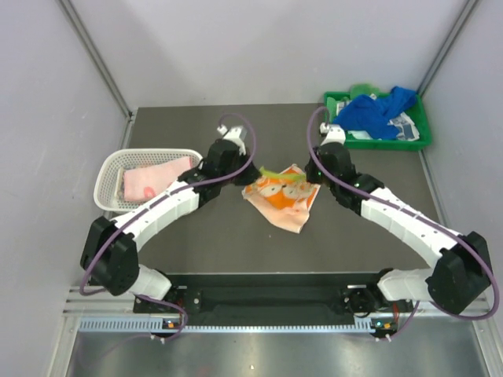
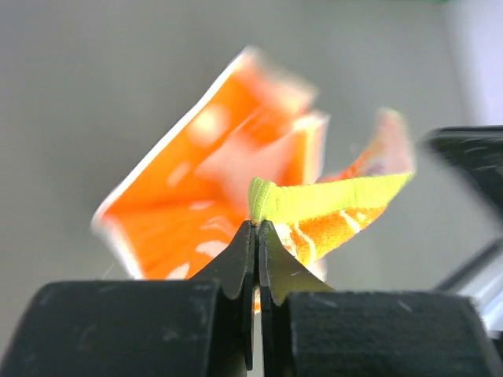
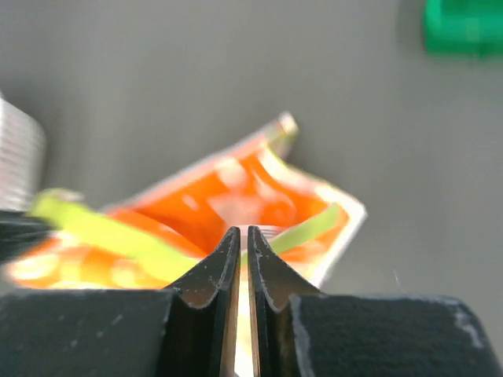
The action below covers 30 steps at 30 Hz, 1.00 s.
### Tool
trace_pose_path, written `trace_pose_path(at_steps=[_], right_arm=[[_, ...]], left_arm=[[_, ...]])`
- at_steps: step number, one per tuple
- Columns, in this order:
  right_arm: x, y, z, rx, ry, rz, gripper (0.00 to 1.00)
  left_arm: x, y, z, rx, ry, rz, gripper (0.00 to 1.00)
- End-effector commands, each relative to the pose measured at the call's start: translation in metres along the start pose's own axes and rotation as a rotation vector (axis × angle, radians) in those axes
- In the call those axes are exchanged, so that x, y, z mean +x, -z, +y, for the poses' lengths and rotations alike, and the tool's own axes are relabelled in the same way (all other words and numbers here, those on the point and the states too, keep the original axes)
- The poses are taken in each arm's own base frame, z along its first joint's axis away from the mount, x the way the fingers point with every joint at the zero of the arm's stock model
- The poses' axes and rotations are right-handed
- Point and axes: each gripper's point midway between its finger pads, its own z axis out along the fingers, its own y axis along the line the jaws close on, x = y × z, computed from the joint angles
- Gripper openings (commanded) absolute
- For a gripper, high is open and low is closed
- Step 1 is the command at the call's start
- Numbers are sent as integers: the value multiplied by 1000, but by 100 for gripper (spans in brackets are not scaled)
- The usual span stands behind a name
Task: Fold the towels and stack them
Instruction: Flatten out the crumpled towel
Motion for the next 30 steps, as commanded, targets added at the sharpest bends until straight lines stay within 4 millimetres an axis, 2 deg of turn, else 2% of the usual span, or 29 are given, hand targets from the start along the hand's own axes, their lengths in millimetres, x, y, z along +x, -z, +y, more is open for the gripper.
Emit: trace_pose_path(at_steps=[1,2,4,5,6,8,9,12,15,19,26,30], right_arm=[[52,-6,-15,62,-6,90,8],[73,-8,-16,61,-3,118,7],[98,-5,-3,34,-17,146,7],[121,-3,-7,40,-12,180,7],[131,-2,1,16,-15,186,8],[155,-2,-6,40,-32,218,14],[158,-3,-4,28,-48,212,16],[161,-3,-4,24,-58,215,25],[155,-1,-3,23,-52,203,32],[159,5,-7,21,-52,219,43],[173,15,-23,39,-73,234,47],[177,10,-21,-1,-112,246,47]], left_arm=[[43,8,50,-144,92,44,0],[75,10,60,-144,104,115,0],[92,15,65,-141,125,129,0],[104,17,66,-129,130,153,0],[120,19,73,-134,137,179,0],[132,22,75,-130,135,203,0],[140,24,79,-140,135,218,0],[145,26,81,-143,132,226,0],[145,27,78,-127,120,233,0],[141,29,78,-130,107,223,1],[141,28,77,-127,103,238,3],[141,28,76,-127,103,237,3]])
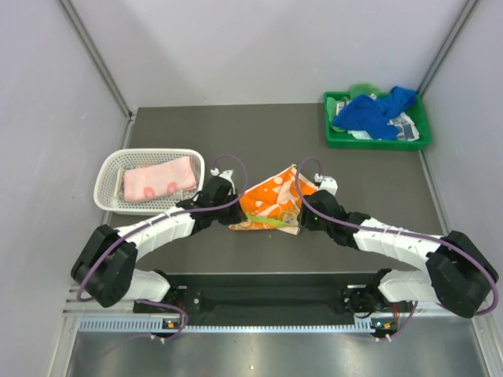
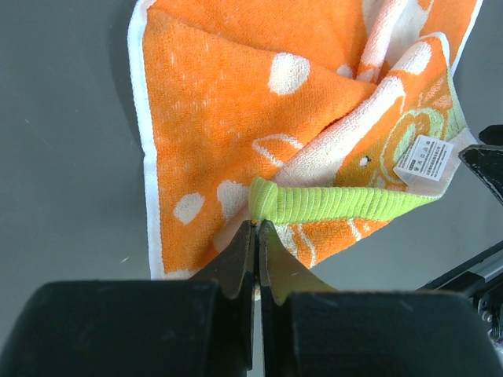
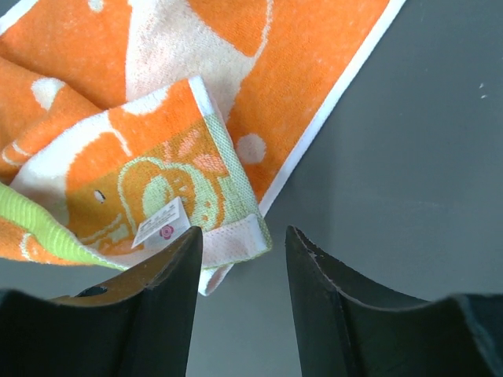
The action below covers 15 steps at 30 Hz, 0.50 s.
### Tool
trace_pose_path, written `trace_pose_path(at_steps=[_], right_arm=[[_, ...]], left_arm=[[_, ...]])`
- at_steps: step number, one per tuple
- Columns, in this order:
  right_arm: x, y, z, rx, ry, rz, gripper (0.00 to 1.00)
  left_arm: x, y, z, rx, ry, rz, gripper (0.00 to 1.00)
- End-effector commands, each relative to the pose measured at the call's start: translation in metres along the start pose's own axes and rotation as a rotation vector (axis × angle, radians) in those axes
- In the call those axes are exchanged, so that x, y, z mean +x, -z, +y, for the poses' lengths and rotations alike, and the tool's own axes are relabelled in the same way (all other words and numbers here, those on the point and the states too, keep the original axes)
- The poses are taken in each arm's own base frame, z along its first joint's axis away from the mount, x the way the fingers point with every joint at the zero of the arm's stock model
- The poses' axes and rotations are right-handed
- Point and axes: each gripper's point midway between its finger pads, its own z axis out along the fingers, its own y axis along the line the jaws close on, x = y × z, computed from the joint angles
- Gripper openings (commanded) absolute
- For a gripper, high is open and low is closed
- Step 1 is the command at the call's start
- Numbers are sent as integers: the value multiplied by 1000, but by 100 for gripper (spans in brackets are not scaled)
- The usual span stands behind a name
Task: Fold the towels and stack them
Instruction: Flatten out the crumpled towel
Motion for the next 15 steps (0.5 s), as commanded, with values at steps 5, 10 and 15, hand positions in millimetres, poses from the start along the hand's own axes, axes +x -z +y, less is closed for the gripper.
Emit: trace_pose_path(at_steps=[5,10,15], right_arm=[[-3,-12,13,-93,-86,4,46],[-3,-17,22,-148,-130,12,33],[-6,-13,20,-137,-133,5,11]], left_arm=[[-16,4,-15,48,-17,-48,3],[-13,4,-13,46,-12,-45,3],[-13,9,-13,47,-15,-50,13]])
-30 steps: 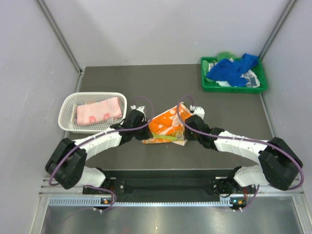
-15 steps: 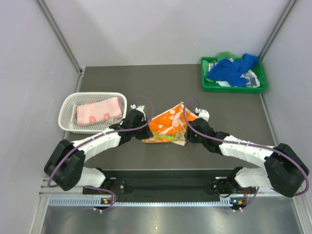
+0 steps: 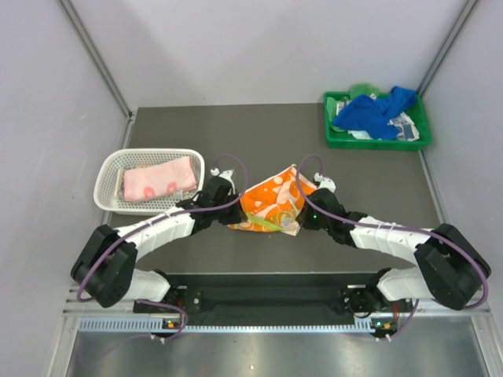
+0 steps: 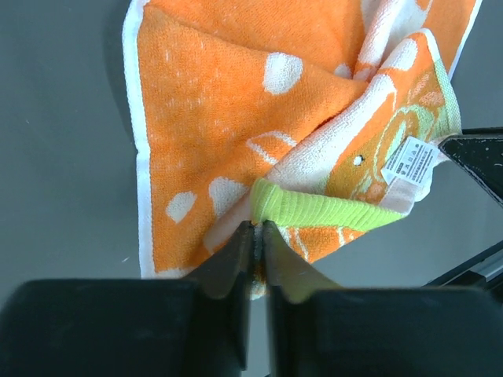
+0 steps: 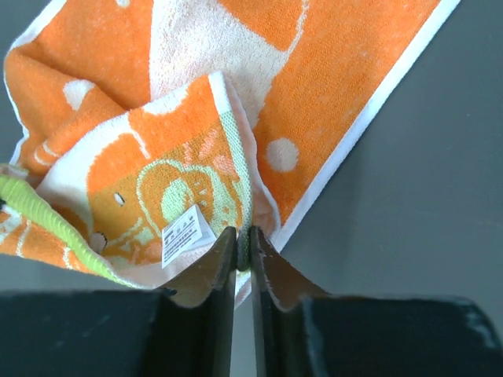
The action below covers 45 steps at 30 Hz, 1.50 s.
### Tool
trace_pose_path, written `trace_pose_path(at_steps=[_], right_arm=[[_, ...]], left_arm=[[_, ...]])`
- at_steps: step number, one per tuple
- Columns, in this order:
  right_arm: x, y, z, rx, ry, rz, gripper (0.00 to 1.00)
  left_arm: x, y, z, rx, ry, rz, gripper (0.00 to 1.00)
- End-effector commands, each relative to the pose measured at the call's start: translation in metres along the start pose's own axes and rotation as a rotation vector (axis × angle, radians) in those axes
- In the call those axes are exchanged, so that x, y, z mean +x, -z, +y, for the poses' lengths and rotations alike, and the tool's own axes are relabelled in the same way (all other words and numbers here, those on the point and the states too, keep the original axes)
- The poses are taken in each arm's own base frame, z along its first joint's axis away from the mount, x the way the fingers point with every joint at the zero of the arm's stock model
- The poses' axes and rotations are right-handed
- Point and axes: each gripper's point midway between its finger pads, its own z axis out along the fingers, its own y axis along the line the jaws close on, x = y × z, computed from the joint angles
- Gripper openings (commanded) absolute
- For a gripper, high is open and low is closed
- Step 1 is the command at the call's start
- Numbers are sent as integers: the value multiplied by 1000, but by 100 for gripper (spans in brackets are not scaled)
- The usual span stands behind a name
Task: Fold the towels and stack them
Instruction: Flatten out the crumpled towel
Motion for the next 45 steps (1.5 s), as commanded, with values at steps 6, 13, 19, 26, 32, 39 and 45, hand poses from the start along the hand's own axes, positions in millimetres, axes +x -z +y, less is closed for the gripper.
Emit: trace_pose_path(at_steps=[6,13,19,26,32,39,45], right_arm=[[-24,15,-4,29,4,-81,1],[-27,26,-10,44,23,-98,0],[-23,26,-8,34,20,-91,0],[-20,25,-8,32,24,-82,0],[-17,24,-8,27,23,-81,0],[-14,24,-6,18,25,-75,0],[-13,25,-5,15,30,-71,0]], left_arm=[[-17,18,-8,18,-23,-79,40],[-14,21,-6,8,-38,-61,46],[5,21,-6,32,-51,28,50],[46,35,16,-64,90,87,49],[72,44,16,-82,242,42,52],[96,31,-2,-28,301,48,56],[98,19,2,-63,336,17,55]])
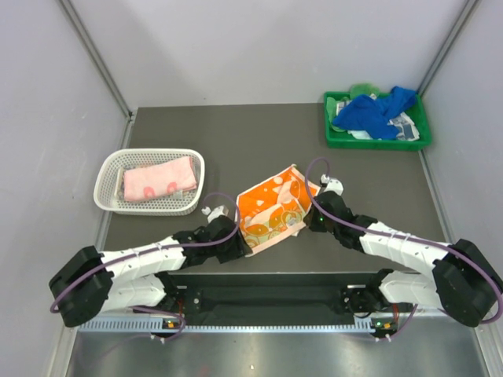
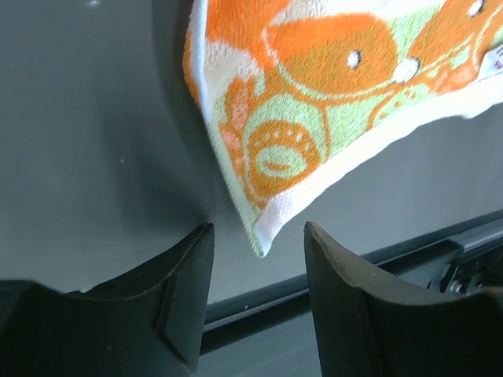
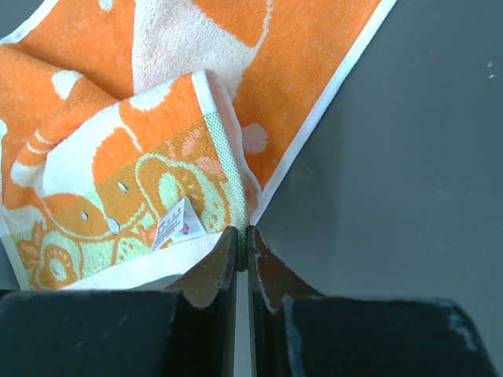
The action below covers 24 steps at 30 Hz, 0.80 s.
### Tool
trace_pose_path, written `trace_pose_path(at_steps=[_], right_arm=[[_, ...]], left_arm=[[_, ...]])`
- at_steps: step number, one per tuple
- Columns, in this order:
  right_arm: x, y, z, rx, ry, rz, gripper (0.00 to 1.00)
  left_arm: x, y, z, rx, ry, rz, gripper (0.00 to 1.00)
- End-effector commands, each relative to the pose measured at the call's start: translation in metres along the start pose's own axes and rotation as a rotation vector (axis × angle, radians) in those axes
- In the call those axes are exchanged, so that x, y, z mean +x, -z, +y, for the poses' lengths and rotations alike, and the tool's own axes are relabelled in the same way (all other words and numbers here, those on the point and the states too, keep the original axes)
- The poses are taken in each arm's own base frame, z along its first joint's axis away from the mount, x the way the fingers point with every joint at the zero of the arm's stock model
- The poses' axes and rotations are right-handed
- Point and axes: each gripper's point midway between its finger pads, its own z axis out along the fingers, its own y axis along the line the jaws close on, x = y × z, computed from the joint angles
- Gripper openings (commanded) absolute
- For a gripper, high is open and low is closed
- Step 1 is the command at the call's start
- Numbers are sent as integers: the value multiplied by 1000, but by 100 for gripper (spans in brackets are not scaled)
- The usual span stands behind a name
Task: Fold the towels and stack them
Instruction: Flatten out the crumpled towel
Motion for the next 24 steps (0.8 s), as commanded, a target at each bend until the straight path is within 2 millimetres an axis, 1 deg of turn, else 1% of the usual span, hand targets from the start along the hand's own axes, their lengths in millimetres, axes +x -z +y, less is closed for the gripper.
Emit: trace_pose_path(at_steps=[1,3,4,7,10,11,12,14,15,17,18,19,20,21,22,23,24], right_arm=[[-8,2,7,-27,-1,-32,0],[-7,3,7,-27,-1,-33,0],[-7,4,6,-27,-1,-33,0],[-9,6,8,-34,0,-39,0],[-10,7,8,-39,-3,-45,0],[-11,8,9,-43,-5,-48,0],[-12,9,10,-46,-7,-49,0],[-14,11,12,-56,-10,-54,0],[-19,16,14,-67,-16,-66,1],[-27,22,21,-92,-17,-85,0],[-34,29,26,-113,-20,-107,0],[-37,34,27,-121,-12,-111,0],[-46,40,33,-141,-14,-131,0],[-57,51,39,-167,-19,-165,0],[-60,58,40,-174,-2,-170,0],[-68,66,45,-190,1,-190,0],[-86,83,54,-228,0,-239,0]], left_arm=[[-14,-8,-6,18,72,-85,54],[-13,-10,-5,15,74,-84,52],[-11,-11,-3,9,77,-75,47],[-8,-14,-2,2,73,-66,43],[-8,-17,1,-12,68,-67,31],[-8,-17,0,-9,63,-66,20],[-9,-18,0,-10,63,-69,14],[-12,-15,-3,-5,43,-78,5],[-17,-9,-11,8,33,-89,0],[-28,0,-18,12,-12,-125,0],[-38,9,-34,42,-28,-153,0],[-43,19,-38,46,-70,-164,0],[-49,25,-44,52,-87,-182,0],[-60,41,-64,97,-101,-211,0],[-62,49,-64,85,-137,-211,0],[-67,58,-73,104,-153,-223,0],[-76,74,-93,153,-166,-244,0]])
